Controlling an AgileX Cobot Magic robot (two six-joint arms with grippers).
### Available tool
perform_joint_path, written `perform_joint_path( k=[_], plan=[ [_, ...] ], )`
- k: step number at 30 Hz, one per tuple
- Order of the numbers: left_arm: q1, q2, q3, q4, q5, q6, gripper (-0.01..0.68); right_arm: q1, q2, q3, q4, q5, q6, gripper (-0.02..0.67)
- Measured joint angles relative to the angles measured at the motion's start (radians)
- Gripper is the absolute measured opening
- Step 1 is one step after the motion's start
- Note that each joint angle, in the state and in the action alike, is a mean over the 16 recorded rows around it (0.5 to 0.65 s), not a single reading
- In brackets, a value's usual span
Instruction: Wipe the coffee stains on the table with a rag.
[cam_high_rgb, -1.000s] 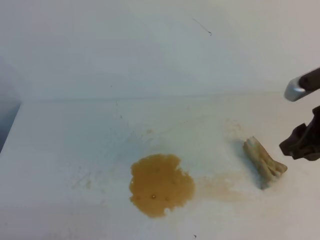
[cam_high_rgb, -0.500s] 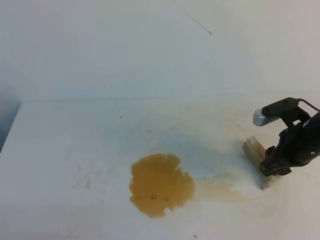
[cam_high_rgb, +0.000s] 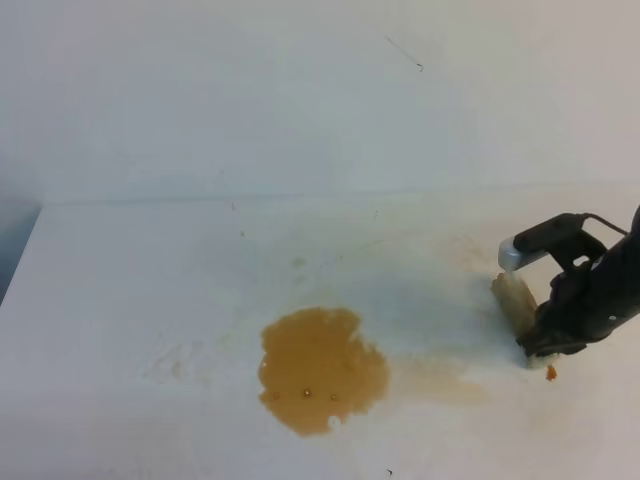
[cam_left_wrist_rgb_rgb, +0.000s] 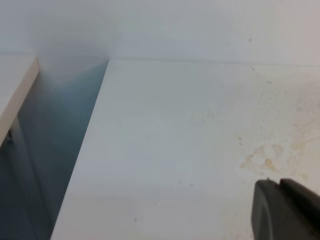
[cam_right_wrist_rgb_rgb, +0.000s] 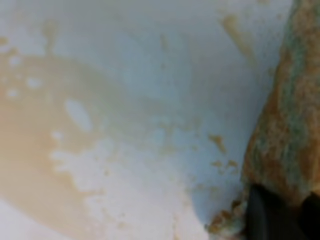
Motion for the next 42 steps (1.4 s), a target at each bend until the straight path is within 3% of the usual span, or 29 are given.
perform_joint_path(
  k=[5, 21, 42],
  plan=[
    [0.0, 0.0, 0.0, 0.0, -0.002, 0.0, 0.0, 0.01, -0.025, -0.006, 0.053, 0.005, -0.053, 0.056],
    [0.0, 0.0, 0.0, 0.0, -0.002, 0.0, 0.0, 0.144, 0.002, -0.057, 0.425, 0.092, -0.365, 0.049],
    [0.0, 0.0, 0.0, 0.0, -0.006, 0.0, 0.0, 0.364, 0.187, -0.266, 0.453, 0.206, -0.328, 0.048]
  ],
)
